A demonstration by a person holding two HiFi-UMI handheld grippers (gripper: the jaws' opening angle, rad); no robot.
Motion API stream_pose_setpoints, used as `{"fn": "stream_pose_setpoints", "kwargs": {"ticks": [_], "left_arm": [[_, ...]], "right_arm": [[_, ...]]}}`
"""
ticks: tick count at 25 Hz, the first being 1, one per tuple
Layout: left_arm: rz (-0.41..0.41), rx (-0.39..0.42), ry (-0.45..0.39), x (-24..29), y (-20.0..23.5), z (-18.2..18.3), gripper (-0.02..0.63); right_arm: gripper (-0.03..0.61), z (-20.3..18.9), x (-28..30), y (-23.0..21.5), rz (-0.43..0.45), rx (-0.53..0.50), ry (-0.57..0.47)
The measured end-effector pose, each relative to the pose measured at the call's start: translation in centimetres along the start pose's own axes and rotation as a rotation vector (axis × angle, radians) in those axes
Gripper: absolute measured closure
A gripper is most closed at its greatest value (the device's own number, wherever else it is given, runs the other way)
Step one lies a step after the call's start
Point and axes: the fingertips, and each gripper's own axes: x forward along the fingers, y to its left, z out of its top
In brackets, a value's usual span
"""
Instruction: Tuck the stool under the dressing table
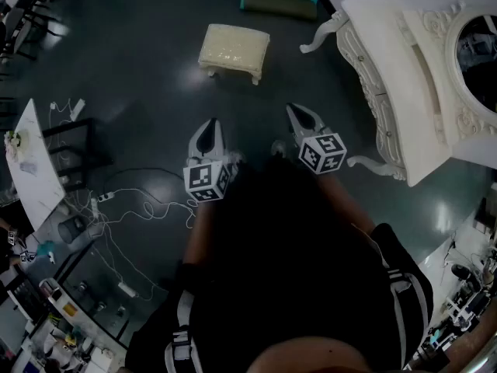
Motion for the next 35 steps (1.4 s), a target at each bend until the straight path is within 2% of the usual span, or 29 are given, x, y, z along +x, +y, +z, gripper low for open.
{"fn": "stream_pose_setpoints", "kwargs": {"ticks": [12,17,23,30,35], "left_arm": [[-0.018,-0.018,0.012,-1.3,1.2,-0.8,0.604],[-0.039,-0.020,0.027,-1.9,2.6,-1.3,0.604],[-0.072,-0.017,0.051,-2.5,4.8,-2.3,0.604],[-0.083,-0.023,0.063,-1.0,6.5,-2.1,0.604],[-0.083,-0.034,0.071,2.7,6.6,-1.4,0.604]], "right_arm": [[0.581,-1.0,0.2,1.6,-0.020,0.002,0.017],[0.580,-1.0,0.4,2.1,-0.052,0.045,-0.010],[0.580,-1.8,0.7,3.9,-0.063,0.047,-0.016],[0.580,-2.8,1.4,4.0,-0.071,0.040,0.019],[0.580,-2.2,4.8,1.5,-0.063,0.076,0.021]]}}
